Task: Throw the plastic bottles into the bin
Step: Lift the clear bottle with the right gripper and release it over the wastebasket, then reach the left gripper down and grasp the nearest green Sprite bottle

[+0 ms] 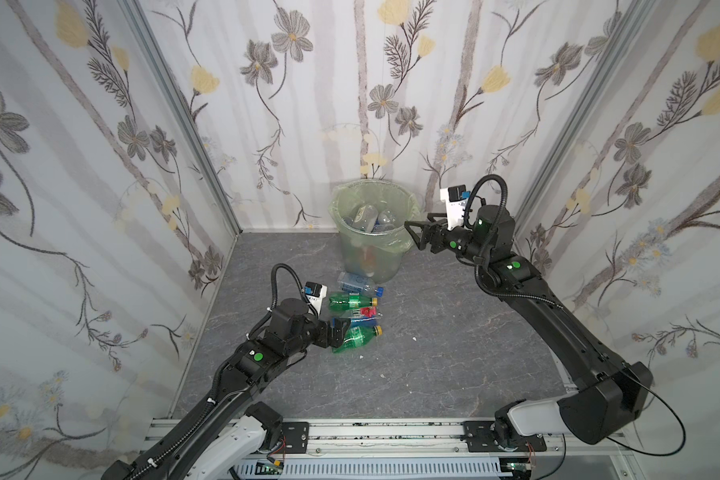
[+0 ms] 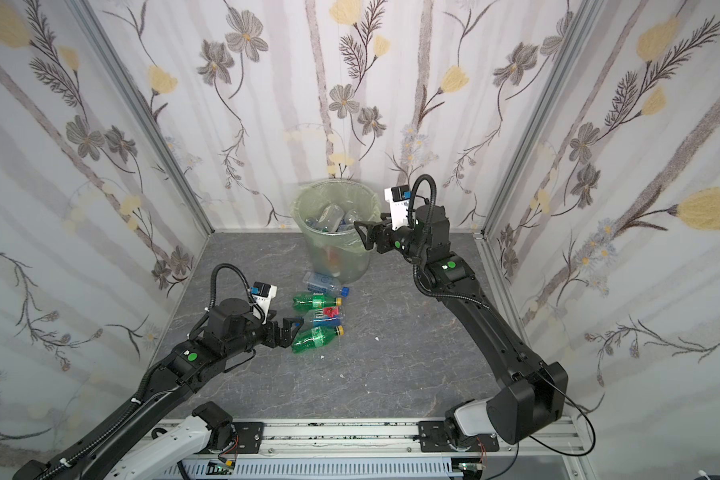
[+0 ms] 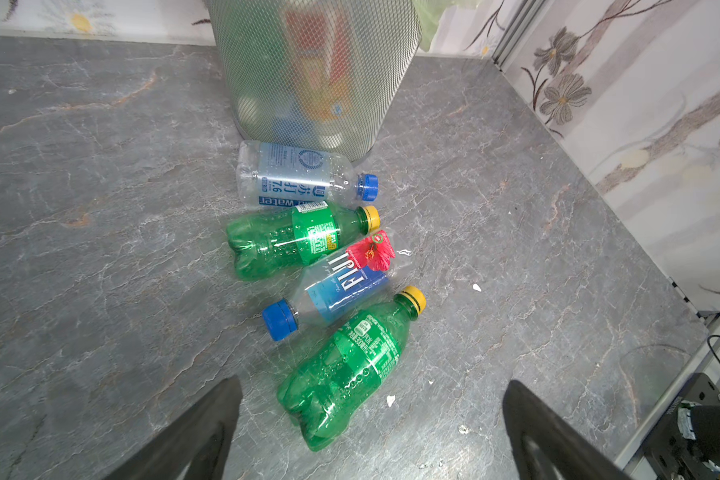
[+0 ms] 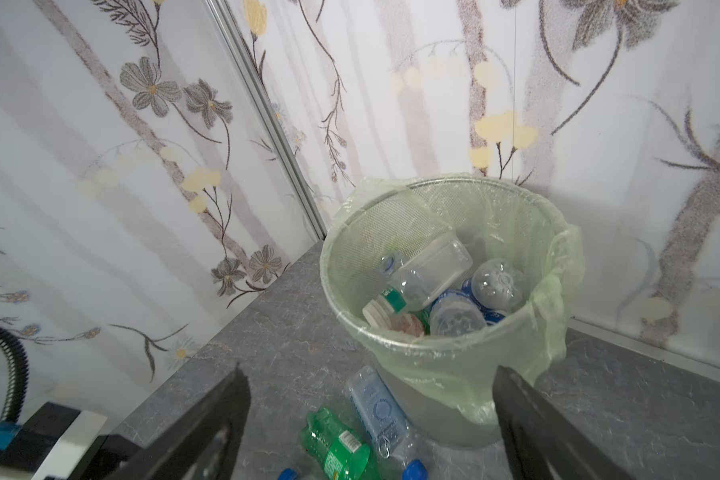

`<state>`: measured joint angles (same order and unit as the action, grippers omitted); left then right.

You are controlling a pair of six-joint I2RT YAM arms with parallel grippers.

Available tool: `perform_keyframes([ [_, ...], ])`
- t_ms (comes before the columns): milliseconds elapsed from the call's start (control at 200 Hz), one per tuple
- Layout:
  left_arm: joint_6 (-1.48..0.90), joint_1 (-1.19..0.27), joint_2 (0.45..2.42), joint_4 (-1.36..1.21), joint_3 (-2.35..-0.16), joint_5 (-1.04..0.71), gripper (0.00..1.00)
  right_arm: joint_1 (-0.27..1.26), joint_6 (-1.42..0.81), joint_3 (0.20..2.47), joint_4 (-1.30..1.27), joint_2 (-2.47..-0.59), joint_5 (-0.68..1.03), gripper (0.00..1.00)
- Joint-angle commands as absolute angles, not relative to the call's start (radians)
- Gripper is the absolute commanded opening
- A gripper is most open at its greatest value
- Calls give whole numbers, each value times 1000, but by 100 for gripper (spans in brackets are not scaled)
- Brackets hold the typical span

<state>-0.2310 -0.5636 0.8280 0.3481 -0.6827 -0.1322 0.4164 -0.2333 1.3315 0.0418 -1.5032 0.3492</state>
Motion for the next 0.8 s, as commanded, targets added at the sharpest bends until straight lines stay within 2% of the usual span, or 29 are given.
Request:
perform_keyframes([
  [0,-189,-563,872,333,-699,-150,98,416,-225,1201,-3,-1411,328,92],
  [290,-158,-569,1058,322,-716,-217,94,411,-245,894,-46,-1192,308,95],
  [794,-135,-579,1318,261,-763,-285,90,410,-270,846,-114,-1192,344,95],
])
